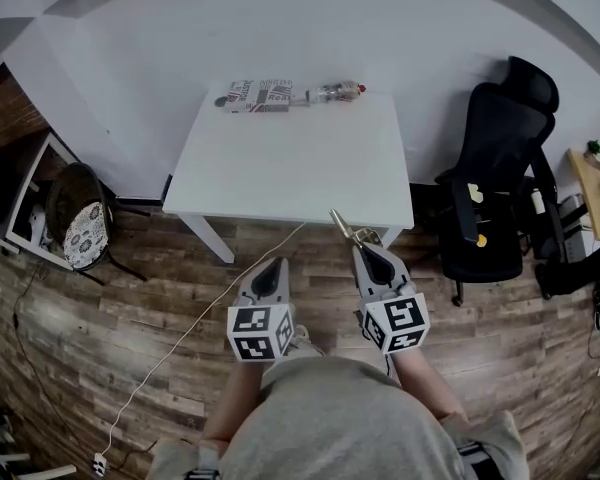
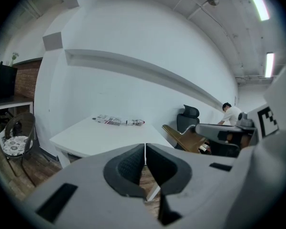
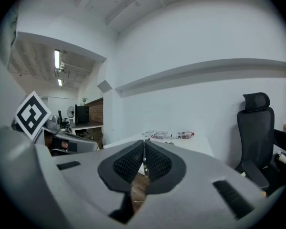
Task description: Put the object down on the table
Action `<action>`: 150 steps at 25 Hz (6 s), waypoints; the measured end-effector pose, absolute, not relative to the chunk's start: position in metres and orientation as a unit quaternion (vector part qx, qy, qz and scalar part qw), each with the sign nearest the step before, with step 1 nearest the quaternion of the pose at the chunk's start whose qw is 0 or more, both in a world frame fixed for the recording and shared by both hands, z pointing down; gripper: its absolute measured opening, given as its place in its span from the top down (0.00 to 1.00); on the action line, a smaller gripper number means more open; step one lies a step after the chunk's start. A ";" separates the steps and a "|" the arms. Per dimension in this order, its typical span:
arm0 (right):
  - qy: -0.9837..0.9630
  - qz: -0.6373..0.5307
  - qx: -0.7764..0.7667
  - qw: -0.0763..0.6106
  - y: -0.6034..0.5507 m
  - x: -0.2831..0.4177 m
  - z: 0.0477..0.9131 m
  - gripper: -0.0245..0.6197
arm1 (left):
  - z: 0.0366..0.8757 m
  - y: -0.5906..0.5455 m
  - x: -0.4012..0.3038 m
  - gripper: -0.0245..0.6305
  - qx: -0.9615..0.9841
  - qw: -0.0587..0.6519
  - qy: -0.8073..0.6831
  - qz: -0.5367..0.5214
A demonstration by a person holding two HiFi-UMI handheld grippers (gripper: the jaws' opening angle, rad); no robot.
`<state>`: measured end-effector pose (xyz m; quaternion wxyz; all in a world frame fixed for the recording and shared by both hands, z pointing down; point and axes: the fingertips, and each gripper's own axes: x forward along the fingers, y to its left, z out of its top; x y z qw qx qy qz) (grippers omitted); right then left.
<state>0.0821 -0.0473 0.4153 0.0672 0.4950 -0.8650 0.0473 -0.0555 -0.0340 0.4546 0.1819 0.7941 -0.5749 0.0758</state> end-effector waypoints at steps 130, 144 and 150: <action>-0.806 0.165 0.520 0.232 -0.413 0.089 0.625 0.84 | 0.542 -0.320 -0.087 0.95 0.787 0.240 -0.552 0.138; -0.795 0.169 0.531 0.239 -0.419 0.105 0.636 0.81 | 0.538 -0.318 -0.080 0.95 0.789 0.233 -0.552 0.139; -0.788 0.162 0.540 0.249 -0.419 0.106 0.632 0.80 | 0.534 -0.312 -0.079 0.95 0.789 0.229 -0.553 0.137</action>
